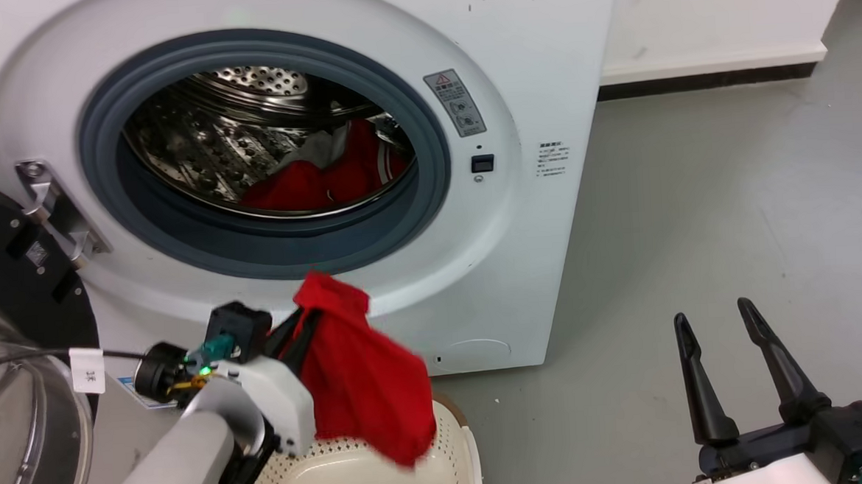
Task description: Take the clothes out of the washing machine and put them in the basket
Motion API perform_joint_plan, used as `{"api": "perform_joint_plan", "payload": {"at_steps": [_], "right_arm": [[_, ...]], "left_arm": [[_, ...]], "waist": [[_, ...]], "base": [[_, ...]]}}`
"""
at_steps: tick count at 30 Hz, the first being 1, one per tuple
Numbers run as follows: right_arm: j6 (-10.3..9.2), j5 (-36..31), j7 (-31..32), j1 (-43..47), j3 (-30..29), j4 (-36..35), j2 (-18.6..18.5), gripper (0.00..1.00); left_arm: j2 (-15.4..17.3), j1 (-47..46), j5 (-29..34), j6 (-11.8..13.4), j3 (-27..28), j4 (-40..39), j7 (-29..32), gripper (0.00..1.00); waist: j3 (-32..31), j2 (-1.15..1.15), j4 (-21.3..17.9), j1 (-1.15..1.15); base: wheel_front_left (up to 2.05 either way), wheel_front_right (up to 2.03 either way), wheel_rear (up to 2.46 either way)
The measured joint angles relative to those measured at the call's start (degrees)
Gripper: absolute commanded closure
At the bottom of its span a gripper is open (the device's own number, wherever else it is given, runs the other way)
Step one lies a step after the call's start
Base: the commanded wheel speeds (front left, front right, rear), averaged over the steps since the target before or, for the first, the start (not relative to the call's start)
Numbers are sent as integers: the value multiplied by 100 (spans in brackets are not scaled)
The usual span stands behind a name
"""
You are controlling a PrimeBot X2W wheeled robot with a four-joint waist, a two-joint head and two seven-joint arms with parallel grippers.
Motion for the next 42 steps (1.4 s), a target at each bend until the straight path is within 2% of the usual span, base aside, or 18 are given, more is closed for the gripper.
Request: {"api": "perform_joint_plan", "payload": {"at_steps": [7, 16, 30, 33, 39, 42], "right_arm": [[0, 0, 0, -2, 53, -15, 0, 0], [1, -15, 0, -367, 92, -59, 0, 0], [0, 114, 0, -1148, 144, -227, -1, 0], [1, 157, 0, -1287, 159, -255, -2, 0], [1, 257, 0, -1536, 120, -324, -1, 0], [0, 301, -1, -1678, 124, -369, -1, 0]], "left_arm": [[214, 511, 24, 105, -194, -353, 240, 100], [62, 689, -51, 63, -371, -85, 293, 100], [-321, -84, -158, -111, -394, 1968, 63, 100], [-360, -342, -87, -153, -498, 2461, 76, 100], [-641, -835, -109, -203, -601, 3161, 227, 100], [-636, -1066, -110, -204, -632, 3524, 365, 100]], "waist": [[128, 0, 22, 0], [681, 0, -132, 2], [2004, 0, -593, 2], [2303, 0, -683, 2], [2875, 0, -815, 2], [3158, 0, -853, 2]], "base": [[0, 0, 0], [0, 0, 0], [0, 0, 0], [0, 0, 0], [0, 0, 0], [0, 0, 0]]}}
